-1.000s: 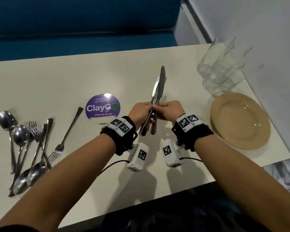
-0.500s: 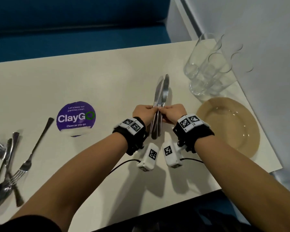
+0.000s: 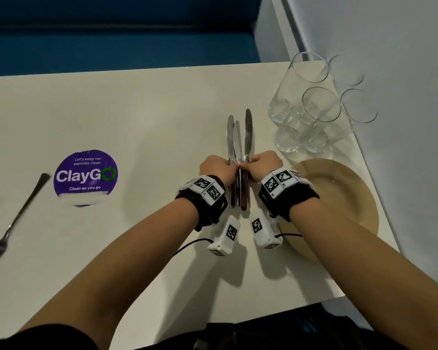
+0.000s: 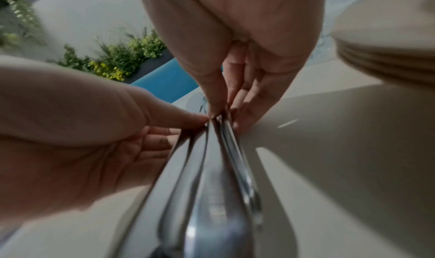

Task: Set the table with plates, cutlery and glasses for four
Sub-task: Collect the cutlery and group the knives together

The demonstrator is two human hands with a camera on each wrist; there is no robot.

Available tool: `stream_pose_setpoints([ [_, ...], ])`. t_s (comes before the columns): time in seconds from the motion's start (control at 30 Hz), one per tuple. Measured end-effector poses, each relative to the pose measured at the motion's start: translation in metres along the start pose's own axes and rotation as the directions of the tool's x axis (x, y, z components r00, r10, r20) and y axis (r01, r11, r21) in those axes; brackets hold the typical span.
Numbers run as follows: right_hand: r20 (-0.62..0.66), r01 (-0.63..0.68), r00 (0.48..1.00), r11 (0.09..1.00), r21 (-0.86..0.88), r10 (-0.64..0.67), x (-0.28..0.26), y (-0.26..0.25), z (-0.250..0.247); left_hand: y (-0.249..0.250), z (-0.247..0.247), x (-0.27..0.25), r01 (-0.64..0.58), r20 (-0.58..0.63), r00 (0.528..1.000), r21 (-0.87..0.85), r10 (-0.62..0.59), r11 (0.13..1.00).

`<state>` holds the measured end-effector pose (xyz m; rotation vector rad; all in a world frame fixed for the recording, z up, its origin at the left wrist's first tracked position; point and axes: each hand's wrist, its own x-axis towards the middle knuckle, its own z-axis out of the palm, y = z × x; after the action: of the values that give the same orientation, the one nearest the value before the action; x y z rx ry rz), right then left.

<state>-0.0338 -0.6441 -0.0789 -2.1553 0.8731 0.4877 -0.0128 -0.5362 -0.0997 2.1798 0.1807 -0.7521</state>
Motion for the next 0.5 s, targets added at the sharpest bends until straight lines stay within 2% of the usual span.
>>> stream_pose_setpoints([
  [0.2, -0.057, 0.09, 0.994, 0.994, -0.069, -0.094, -0.0024, 0.0057, -0.009, 0.0032, 0.0045, 0.0034, -0.028, 0.011, 1.0, 0.026, 0.028, 0.999],
  [0.33, -0.07, 0.093, 0.993, 0.99, -0.106, -0.1, -0.0059, 0.0072, -0.0103, 0.0044, 0.0046, 0.0016, 0.01, -0.007, 1.0, 0.057, -0.009, 0.998],
  [0.5, -0.132, 0.073, 0.987, 0.982, -0.172, -0.097, -0.0085, 0.0072, -0.0092, 0.0023, 0.0024, -0.0015, -0.023, -0.02, 0.999, 0.106, 0.025, 0.994],
])
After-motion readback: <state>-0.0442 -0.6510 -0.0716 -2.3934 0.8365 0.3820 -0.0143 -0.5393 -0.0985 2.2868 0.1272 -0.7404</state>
